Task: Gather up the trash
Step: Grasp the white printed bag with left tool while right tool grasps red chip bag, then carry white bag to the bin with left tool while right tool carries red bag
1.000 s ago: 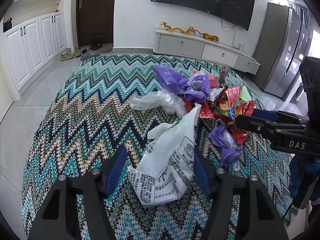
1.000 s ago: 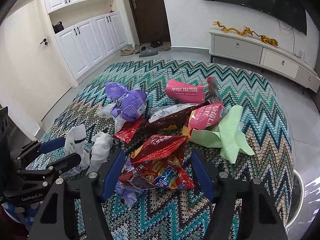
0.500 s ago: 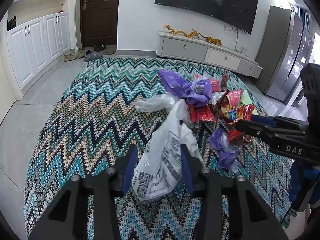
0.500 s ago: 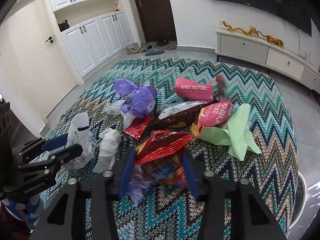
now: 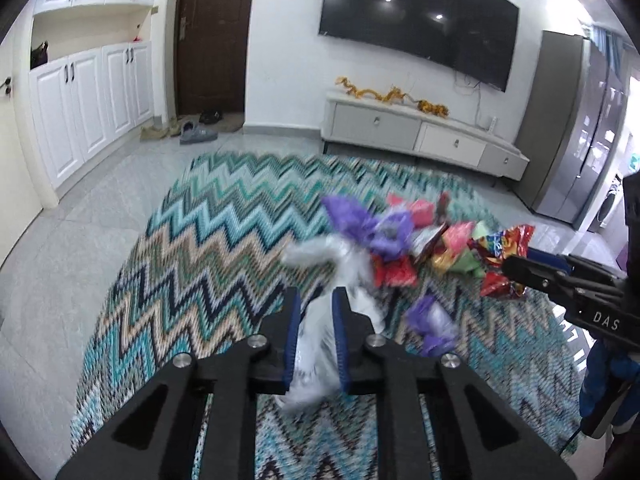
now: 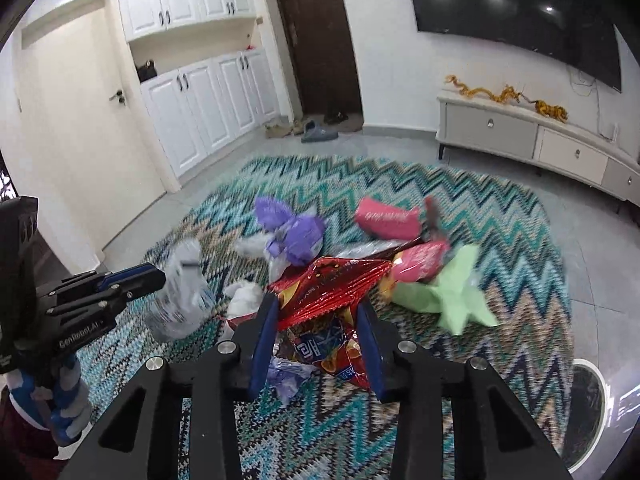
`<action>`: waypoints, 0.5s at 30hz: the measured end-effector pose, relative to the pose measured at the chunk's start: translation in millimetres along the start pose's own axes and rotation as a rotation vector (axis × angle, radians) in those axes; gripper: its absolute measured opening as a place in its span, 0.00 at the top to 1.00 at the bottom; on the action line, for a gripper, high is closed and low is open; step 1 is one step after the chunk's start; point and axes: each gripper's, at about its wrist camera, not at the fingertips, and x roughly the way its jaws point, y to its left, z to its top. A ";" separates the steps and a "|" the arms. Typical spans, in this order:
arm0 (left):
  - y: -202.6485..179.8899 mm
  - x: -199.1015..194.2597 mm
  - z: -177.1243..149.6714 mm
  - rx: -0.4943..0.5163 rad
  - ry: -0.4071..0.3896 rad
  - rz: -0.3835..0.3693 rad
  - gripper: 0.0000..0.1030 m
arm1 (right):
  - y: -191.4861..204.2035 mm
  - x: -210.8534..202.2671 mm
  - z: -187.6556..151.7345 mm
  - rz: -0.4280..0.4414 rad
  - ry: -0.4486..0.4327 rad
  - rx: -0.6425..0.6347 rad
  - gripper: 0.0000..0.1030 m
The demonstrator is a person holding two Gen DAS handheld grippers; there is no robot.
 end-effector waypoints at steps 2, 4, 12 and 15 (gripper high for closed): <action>-15.7 -3.9 11.4 0.031 -0.024 -0.021 0.85 | -12.0 -15.5 1.1 -0.012 -0.037 0.029 0.65; -30.4 -4.3 19.0 0.058 -0.040 -0.036 0.86 | -29.6 -32.3 0.4 -0.034 -0.074 0.064 0.65; -27.8 -9.5 30.1 0.042 -0.069 -0.017 0.86 | -94.9 -91.8 -20.1 -0.172 -0.157 0.187 0.65; -16.7 -13.3 28.3 0.014 -0.059 -0.037 0.86 | -115.2 -102.5 -28.5 -0.210 -0.176 0.231 0.65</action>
